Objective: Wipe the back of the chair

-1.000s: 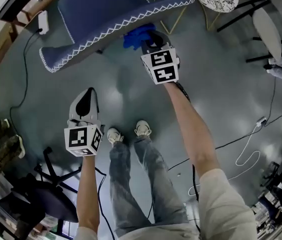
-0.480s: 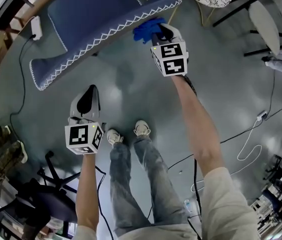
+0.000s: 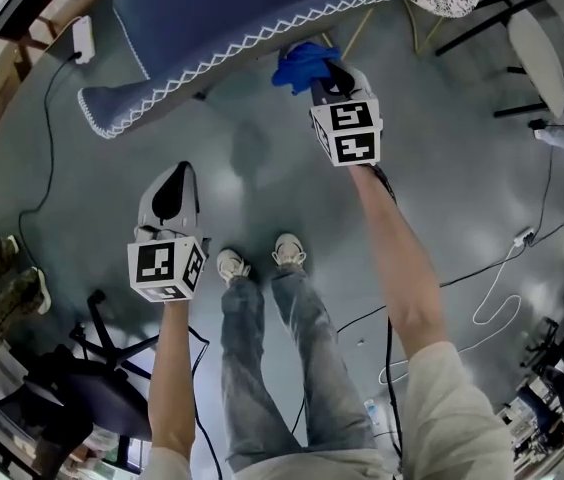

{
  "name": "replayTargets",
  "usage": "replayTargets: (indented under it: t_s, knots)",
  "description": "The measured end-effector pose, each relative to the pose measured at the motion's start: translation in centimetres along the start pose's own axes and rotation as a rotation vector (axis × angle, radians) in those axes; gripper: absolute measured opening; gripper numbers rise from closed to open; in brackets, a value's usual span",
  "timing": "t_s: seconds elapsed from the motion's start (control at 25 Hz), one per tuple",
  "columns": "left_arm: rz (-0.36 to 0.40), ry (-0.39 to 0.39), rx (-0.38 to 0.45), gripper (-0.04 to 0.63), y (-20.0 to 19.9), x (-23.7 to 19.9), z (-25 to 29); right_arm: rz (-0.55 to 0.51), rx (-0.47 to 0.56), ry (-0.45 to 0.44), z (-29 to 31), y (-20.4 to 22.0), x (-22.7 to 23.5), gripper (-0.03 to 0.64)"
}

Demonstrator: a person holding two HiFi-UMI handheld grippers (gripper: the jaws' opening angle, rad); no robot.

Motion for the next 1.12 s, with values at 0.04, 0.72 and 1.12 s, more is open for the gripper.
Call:
replayTargets:
  t_s: [0.04, 0.72, 1.12]
  knots:
    - [-0.004, -0.005, 0.002, 0.005, 0.3, -0.4, -0.5, -0.005, -0.001, -0.007, -0.1, 0.2, -0.9, 0.046]
    - [-0.123, -0.211, 0.014, 0.005, 7.7, -8.5, -10.1, -0.116, -0.004, -0.306, 3.0, 0.3, -22.2, 0.046]
    - [-0.156, -0.294, 0.006, 0.005, 9.9, -11.4, -11.9, -0.147, 0.012, -0.381, 5.9, -1.4, -26.7, 0.046]
Point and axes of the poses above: the fingertips, and each gripper's own axes: z forward along the fingers, x to its right, y out of its underside, the point moved 9 cm from there along -z, backward along the fingers, and after that the axes turned 11 degrees about -x, right-handed, at the moved point
